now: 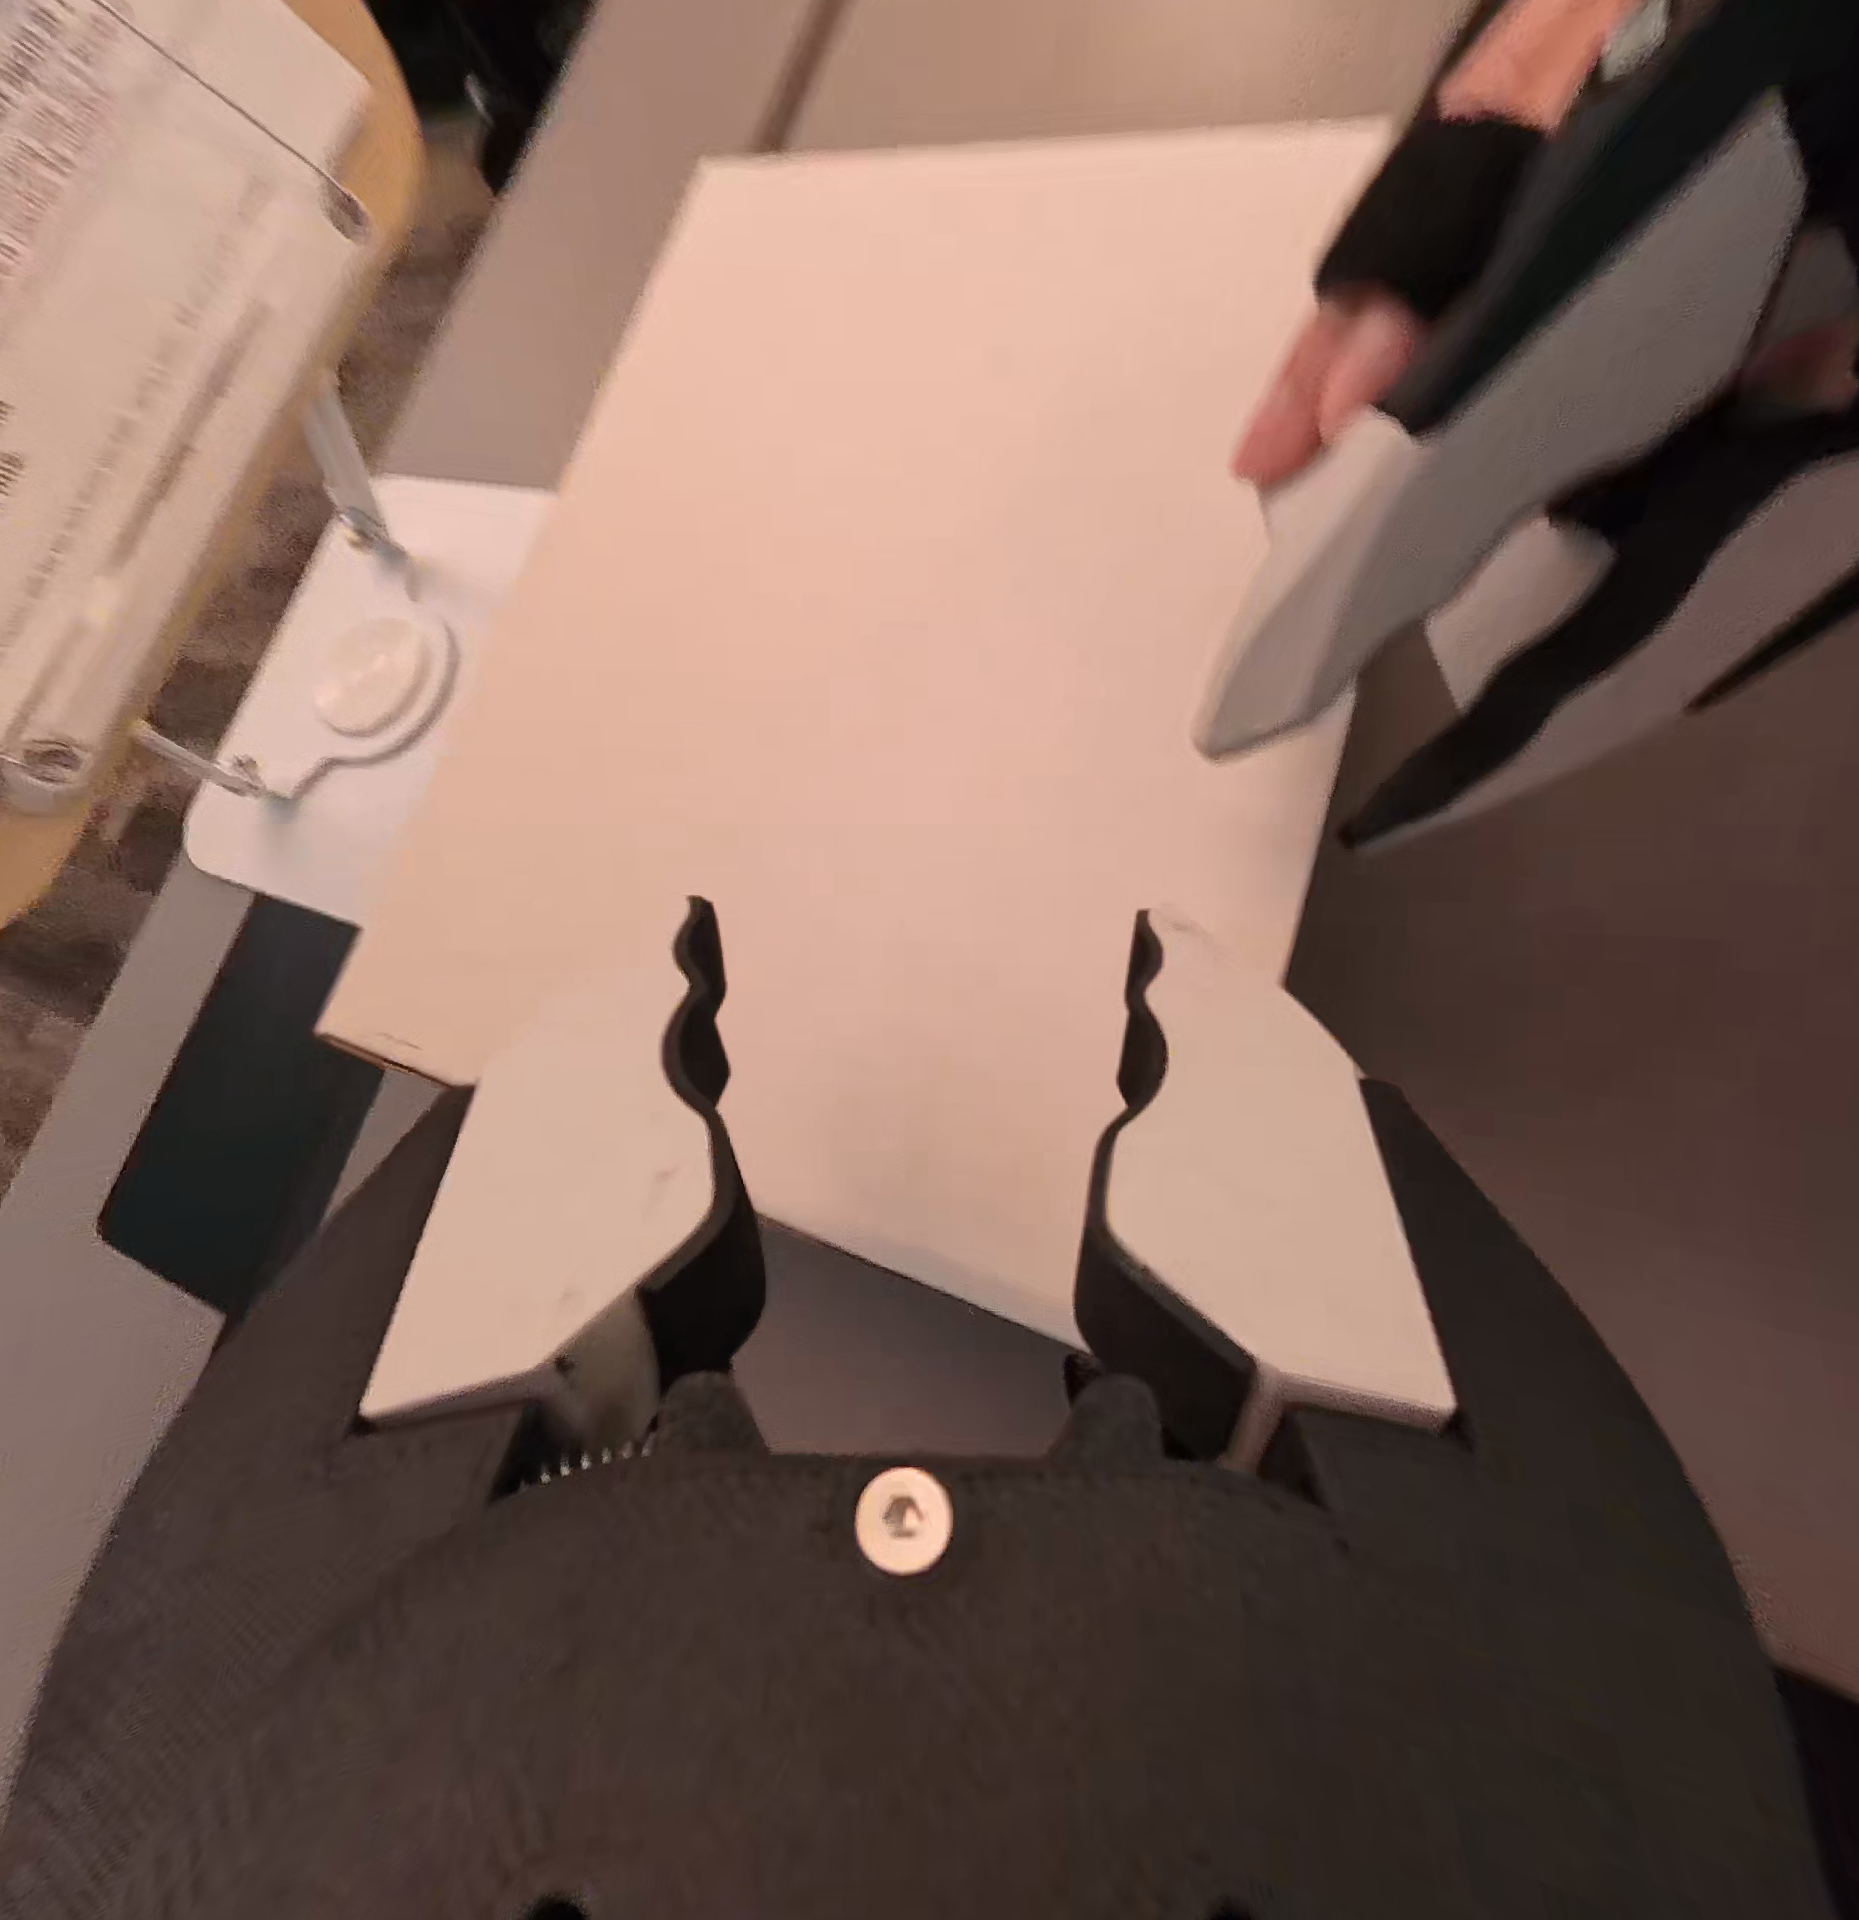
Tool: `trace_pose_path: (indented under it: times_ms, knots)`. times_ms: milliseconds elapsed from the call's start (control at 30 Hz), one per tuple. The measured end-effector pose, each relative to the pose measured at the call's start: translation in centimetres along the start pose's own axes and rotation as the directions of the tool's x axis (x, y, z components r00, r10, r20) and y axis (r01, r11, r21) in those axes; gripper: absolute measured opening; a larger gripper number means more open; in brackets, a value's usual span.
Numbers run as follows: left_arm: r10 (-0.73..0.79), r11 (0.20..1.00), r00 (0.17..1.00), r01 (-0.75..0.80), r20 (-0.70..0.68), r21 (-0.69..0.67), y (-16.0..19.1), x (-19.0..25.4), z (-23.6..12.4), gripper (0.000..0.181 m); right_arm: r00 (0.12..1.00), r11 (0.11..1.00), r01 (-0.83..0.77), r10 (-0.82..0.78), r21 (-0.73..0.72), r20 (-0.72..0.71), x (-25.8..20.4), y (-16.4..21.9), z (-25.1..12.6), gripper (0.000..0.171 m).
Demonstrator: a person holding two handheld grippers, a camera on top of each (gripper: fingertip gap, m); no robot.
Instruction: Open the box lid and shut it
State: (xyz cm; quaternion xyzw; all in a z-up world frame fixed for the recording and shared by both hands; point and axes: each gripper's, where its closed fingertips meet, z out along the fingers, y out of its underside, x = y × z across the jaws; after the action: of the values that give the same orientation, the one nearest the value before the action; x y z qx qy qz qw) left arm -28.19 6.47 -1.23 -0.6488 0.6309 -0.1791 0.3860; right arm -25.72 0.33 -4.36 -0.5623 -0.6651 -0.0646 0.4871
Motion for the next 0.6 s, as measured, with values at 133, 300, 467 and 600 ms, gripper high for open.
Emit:
trace_pose_path:
  times_ms: [133,300,467,600]
  knots:
    - [-0.095,0.975,0.993,0.081,0.063,0.205,-2.0,-3.0,0.4,0.063,0.999,0.999,0.024,-0.024,-0.027,-0.023,-0.1,0.1,-0.1,0.030]
    - [-0.187,0.960,0.982,0.178,0.026,0.215,-0.3,-4.7,1.9,0.055,1.000,0.998,-0.007,0.009,-0.063,0.021,-0.7,0.2,0.0,0.018]
    - [-0.193,0.974,0.981,0.190,0.012,0.128,1.7,-4.8,3.3,0.049,0.999,0.997,-0.027,0.028,-0.079,0.016,-0.5,0.2,0.0,0.018]
    - [-0.186,0.976,0.982,0.187,-0.015,0.114,1.6,-4.3,3.5,0.040,0.998,0.994,-0.052,0.054,-0.091,0.013,-0.4,0.2,0.0,0.018]
